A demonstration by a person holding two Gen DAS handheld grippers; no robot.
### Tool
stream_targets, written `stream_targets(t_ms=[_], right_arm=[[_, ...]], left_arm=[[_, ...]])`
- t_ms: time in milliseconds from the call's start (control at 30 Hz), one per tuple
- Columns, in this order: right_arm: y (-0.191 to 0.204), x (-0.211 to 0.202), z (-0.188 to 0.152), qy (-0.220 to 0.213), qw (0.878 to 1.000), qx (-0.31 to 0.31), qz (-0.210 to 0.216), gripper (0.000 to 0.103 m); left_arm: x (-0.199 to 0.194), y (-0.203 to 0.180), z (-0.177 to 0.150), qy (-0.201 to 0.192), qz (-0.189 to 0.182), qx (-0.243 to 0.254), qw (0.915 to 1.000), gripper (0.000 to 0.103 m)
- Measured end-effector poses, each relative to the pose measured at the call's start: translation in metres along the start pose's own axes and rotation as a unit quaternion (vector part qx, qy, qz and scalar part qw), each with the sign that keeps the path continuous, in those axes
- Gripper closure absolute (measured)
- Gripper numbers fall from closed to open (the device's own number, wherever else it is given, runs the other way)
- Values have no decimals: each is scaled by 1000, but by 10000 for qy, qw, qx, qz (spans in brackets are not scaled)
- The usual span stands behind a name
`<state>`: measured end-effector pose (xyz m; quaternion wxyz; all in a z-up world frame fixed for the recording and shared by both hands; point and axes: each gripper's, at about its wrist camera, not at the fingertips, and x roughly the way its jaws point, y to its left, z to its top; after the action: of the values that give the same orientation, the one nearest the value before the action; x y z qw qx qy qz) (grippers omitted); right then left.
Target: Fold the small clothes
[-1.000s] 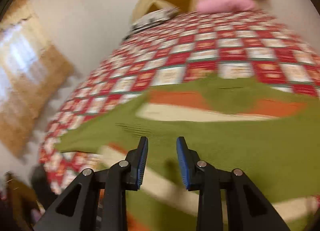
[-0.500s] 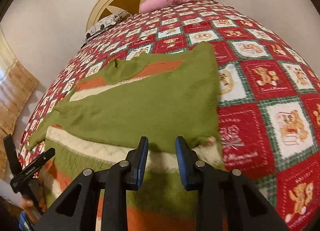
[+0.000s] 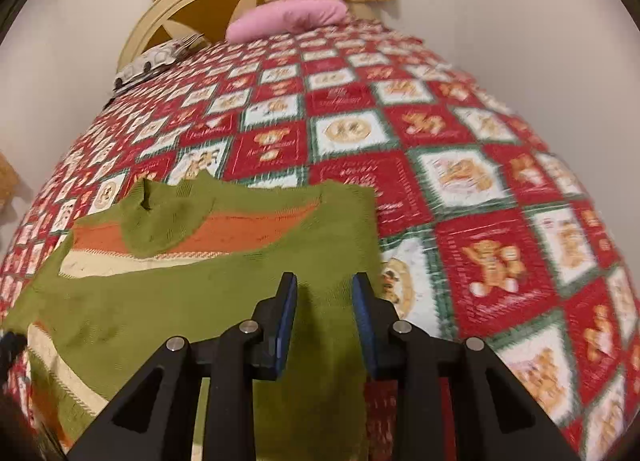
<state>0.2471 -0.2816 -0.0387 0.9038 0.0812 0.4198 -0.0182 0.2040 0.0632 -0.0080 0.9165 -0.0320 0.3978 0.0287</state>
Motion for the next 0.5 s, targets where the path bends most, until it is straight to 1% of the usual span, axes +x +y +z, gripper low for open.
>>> stream_targets(t_ms=[33, 67, 100, 133, 167, 200, 233, 267, 300, 333, 400, 433, 467, 500], right_arm=[[-2, 4, -1, -8, 9996, -149, -240, 103], [-8, 8, -2, 9, 9985, -223, -507, 103], [-25, 14, -1, 99, 9984, 75, -555, 103], [-42, 20, 0, 227, 9976, 467, -457, 103], [-64, 24, 0, 289, 9949, 957, -121, 103], [-74, 21, -1, 248, 9929, 1164, 94, 103], [-78, 13, -1, 170, 9925, 1203, 140, 103], [-76, 1, -2, 15, 9937, 1102, 207, 103], [-73, -9, -4, -96, 9944, 1005, 322, 103], [-68, -22, -8, -161, 9950, 859, 486, 102], [-55, -42, -21, -52, 9952, 545, 811, 89], [-49, -49, -29, 8, 9951, 384, 915, 74], [-40, -57, -40, 79, 9950, 128, 992, 69], [-32, -62, -49, 124, 9947, -71, 1013, 69]], left_arm=[[9, -1, 5, 7, 245, 81, 9997, 0], [19, -1, 10, 26, 485, 112, 9988, 0], [33, 1, 15, 99, 762, 100, 9970, 0], [41, 3, 16, 179, 881, 60, 9959, 0], [53, 7, 18, 329, 986, -38, 9946, 0], [61, 10, 17, 426, 1016, -113, 9938, 0], [71, 15, 14, 555, 996, -228, 9932, 0], [77, 20, 10, 607, 849, -371, 9938, 0], [77, 23, 7, 574, 729, -498, 9944, 0], [77, 28, 6, 567, 623, -599, 9946, 0], [77, 31, 5, 572, 533, -663, 9947, 0], [77, 31, 4, 559, 569, -630, 9948, 0], [77, 29, 3, 547, 606, -596, 9949, 0], [77, 28, 2, 533, 632, -572, 9949, 0]])
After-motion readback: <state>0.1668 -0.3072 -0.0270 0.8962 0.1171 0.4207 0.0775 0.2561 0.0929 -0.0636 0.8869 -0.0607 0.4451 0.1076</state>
